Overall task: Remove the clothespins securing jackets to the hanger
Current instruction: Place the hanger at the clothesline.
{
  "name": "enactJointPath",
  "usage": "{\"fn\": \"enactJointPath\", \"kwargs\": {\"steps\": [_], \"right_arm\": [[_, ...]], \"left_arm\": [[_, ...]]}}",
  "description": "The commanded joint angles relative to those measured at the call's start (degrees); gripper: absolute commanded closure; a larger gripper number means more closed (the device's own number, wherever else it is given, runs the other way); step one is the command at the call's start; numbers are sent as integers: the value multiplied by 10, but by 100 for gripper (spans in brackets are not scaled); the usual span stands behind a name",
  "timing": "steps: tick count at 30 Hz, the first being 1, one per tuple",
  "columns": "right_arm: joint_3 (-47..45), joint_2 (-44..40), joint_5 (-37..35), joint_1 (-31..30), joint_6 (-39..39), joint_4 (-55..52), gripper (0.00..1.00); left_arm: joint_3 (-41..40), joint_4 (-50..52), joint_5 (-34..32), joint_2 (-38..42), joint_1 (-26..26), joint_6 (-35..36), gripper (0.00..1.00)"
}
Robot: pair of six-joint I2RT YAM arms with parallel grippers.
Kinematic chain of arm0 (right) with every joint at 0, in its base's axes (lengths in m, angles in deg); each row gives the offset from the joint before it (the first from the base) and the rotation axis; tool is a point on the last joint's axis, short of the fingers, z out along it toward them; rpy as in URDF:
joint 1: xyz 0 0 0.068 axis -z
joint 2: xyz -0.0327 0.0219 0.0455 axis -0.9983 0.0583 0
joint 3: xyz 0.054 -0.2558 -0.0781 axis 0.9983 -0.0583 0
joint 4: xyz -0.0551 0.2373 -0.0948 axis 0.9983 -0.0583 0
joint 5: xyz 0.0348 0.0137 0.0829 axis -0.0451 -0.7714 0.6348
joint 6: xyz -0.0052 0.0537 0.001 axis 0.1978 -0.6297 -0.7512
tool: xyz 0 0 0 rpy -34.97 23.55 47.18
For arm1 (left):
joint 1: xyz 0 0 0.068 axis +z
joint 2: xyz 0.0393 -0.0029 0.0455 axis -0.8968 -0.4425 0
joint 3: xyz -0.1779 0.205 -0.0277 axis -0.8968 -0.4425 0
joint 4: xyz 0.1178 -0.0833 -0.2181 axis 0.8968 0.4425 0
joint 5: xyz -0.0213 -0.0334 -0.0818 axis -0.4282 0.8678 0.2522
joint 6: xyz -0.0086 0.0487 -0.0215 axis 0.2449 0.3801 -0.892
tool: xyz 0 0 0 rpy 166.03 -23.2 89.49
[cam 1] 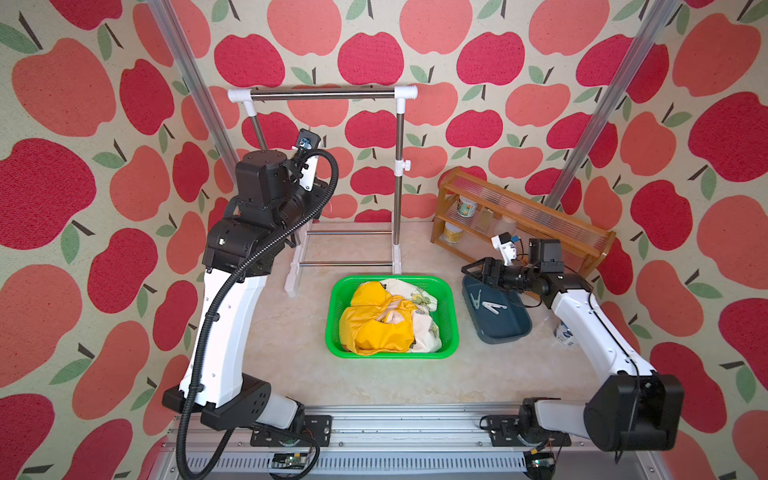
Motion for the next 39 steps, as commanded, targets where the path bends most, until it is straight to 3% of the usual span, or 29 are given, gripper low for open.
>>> {"fn": "enactJointPath", "kwargs": {"steps": [1, 8, 11, 15, 20, 26, 34, 39], "right_arm": [[-4, -3, -10, -1, -12, 17, 13], [-12, 6, -18, -1, -2, 15, 13], [22, 23, -13, -3, 14, -14, 14], [-8, 16, -25, -12, -8, 46, 14], [-21, 38, -10, -17, -38, 72, 15], [-23, 36, -30, -29, -33, 68, 16], [-69, 3, -49, -33, -60, 98, 16], [-91, -27, -70, -36, -64, 93, 16]], "left_arm": [[12, -32, -7, 26, -2, 25, 100], [35, -23, -4, 54, 3, 19, 100], [1, -51, 13, 84, 6, 13, 100], [36, -35, 15, 88, 6, -11, 100], [-40, -114, 36, 143, 6, -19, 100], [-43, -146, 32, 163, 7, -4, 100], [-14, -168, 23, 80, 50, 4, 100], [7, -169, 55, 21, 113, -30, 100]]}}
